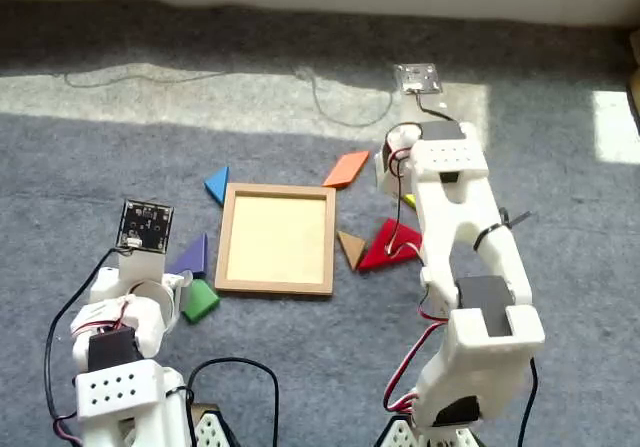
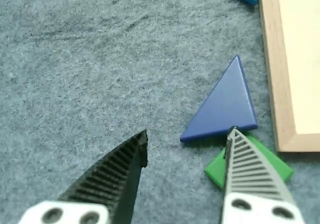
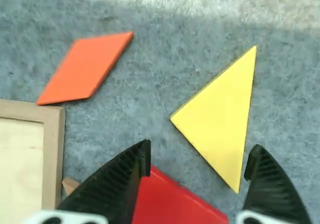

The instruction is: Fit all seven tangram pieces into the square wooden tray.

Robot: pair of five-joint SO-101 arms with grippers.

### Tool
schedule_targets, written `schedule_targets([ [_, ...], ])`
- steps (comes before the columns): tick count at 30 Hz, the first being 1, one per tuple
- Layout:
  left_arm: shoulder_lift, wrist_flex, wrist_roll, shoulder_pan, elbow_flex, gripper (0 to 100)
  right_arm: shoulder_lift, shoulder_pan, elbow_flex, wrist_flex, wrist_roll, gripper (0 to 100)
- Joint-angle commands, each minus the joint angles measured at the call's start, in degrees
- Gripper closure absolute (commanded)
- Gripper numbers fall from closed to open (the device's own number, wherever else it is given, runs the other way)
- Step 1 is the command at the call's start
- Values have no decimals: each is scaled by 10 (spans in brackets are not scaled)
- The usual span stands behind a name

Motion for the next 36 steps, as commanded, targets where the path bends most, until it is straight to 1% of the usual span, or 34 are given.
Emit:
schedule_targets([
  [1,-7,0,4,7,-9,741,32,9,-61,-9,-3,701],
  [3,-7,0,4,7,-9,741,49,13,-72,-9,-3,690],
  [8,-7,0,4,7,-9,741,79,14,-84,-9,-3,588],
  [12,-7,0,4,7,-9,741,102,14,-99,-11,23,587],
  [18,-7,0,4,7,-9,741,143,24,-128,-10,28,588],
  [20,-7,0,4,7,-9,741,153,24,-137,-10,28,602],
  [25,-7,0,4,7,-9,741,165,23,-152,-10,28,734],
  [26,-7,0,4,7,-9,741,165,23,-152,-10,28,748],
  [33,-7,0,4,7,-8,741,164,23,-152,-9,28,756],
  [36,-7,0,4,7,-8,741,161,23,-153,10,28,757],
])
